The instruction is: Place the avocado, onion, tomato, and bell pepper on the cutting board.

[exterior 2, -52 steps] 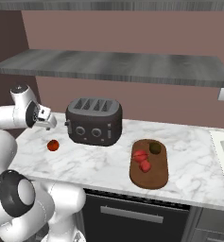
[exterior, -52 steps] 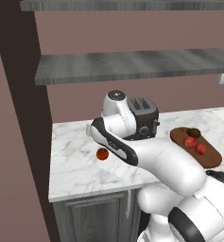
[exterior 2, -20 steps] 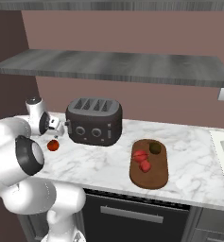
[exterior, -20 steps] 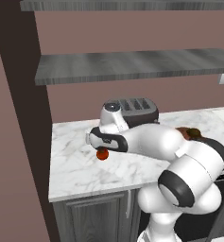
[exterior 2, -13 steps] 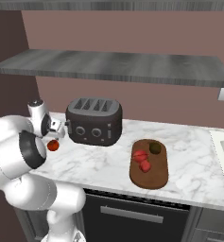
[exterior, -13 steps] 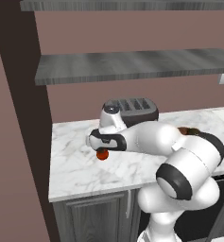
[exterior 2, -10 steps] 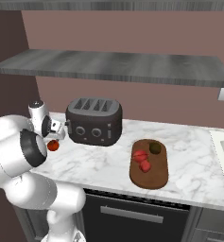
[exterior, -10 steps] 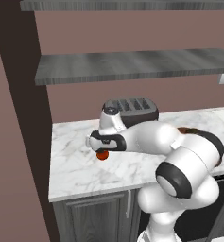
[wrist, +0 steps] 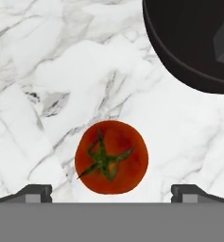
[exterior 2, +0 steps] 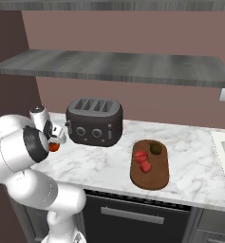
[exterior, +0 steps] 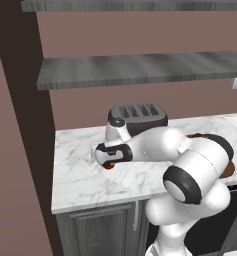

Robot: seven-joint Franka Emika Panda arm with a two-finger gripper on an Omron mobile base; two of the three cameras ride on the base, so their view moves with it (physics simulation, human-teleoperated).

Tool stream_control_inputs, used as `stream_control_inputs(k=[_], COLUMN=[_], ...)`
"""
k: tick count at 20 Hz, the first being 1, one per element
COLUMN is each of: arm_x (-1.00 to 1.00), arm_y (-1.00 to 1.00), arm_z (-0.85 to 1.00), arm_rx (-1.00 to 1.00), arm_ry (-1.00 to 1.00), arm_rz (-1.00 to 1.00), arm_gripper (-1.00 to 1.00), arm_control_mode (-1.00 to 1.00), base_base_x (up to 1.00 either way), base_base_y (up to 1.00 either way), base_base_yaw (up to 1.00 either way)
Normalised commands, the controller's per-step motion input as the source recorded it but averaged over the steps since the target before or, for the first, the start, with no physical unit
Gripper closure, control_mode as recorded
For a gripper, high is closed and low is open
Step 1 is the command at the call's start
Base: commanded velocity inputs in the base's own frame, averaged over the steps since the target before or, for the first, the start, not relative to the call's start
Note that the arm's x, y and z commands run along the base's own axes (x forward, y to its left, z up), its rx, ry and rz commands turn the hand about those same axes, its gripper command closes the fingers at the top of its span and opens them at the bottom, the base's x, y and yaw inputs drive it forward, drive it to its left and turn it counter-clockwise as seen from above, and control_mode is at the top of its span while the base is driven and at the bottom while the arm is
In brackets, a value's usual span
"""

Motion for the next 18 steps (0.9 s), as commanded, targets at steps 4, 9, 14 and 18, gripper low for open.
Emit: stream_control_inputs(k=[4,9,14,18], arm_x=[0.06,0.07,0.05,0.03], arm_y=[0.0,0.0,0.0,0.0], arm_z=[-0.13,-0.12,-0.14,-0.14], arm_rx=[0.0,0.0,0.0,0.0], arm_ry=[0.0,0.0,0.0,0.0], arm_rz=[-0.02,-0.02,-0.02,-0.02], arm_gripper=[-1.0,-1.0,-1.0,-1.0], arm_control_mode=[-1.0,-1.0,-1.0,-1.0], base_base_x=[0.0,0.0,0.0,0.0], base_base_y=[0.0,0.0,0.0,0.0], base_base_yaw=[0.0,0.0,0.0,0.0])
